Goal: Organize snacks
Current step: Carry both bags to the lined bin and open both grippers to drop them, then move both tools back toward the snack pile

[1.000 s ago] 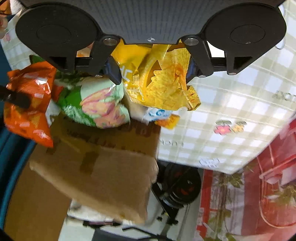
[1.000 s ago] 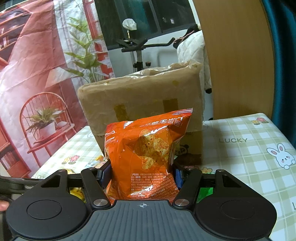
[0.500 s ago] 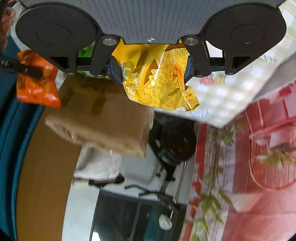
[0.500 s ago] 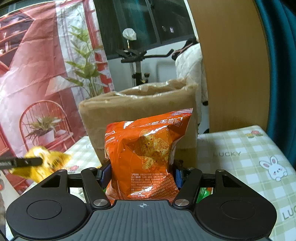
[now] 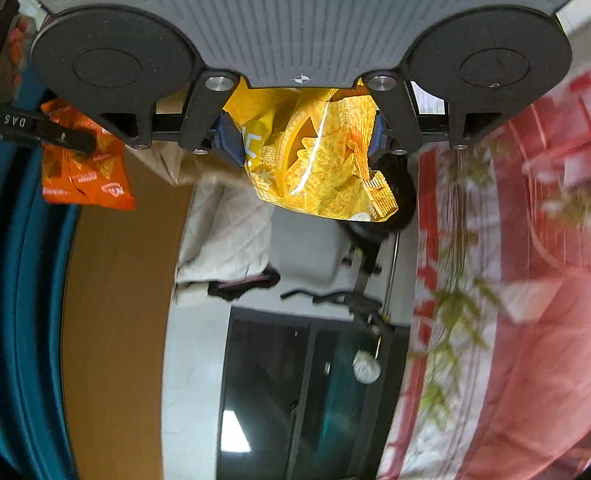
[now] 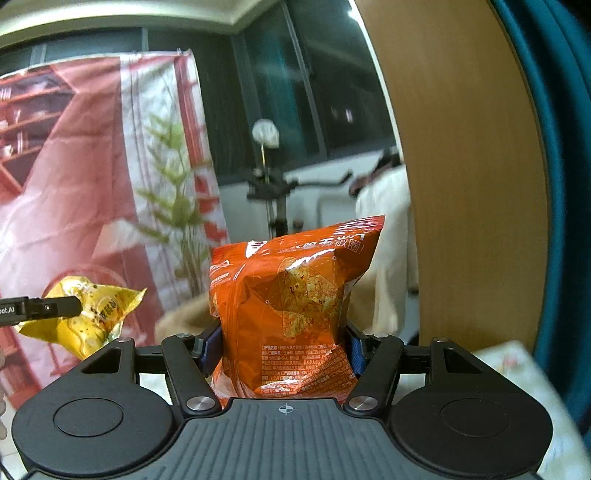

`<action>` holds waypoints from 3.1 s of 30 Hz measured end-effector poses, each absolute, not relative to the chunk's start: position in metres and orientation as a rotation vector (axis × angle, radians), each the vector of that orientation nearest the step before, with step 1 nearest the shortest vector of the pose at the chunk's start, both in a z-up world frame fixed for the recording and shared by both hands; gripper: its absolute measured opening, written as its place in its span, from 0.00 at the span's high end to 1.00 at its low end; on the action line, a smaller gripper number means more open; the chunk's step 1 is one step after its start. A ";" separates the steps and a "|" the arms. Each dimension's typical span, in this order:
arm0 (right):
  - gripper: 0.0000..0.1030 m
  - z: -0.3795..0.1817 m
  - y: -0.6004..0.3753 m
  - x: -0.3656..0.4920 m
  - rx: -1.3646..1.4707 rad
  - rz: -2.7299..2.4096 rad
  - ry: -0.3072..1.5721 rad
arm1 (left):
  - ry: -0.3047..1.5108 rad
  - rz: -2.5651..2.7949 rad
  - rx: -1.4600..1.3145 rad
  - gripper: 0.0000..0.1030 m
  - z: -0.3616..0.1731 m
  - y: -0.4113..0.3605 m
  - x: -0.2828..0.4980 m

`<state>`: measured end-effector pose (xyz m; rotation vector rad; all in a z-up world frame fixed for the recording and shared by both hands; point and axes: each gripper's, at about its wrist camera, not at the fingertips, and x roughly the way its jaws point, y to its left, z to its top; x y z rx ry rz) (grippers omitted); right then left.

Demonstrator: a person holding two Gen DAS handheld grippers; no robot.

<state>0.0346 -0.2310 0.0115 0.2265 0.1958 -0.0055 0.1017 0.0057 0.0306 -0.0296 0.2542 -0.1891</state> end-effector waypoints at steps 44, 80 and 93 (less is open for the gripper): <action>0.00 -0.003 -0.242 0.098 0.253 -0.063 0.332 | 0.392 -0.165 0.014 0.13 0.017 0.027 0.138; 0.01 -0.014 -0.236 0.102 0.240 -0.110 0.331 | 0.475 -0.169 -0.157 0.14 -0.013 0.049 0.142; 0.01 0.010 -0.214 -0.022 0.248 -0.119 0.315 | 0.488 -0.137 -0.188 0.14 0.009 0.063 0.027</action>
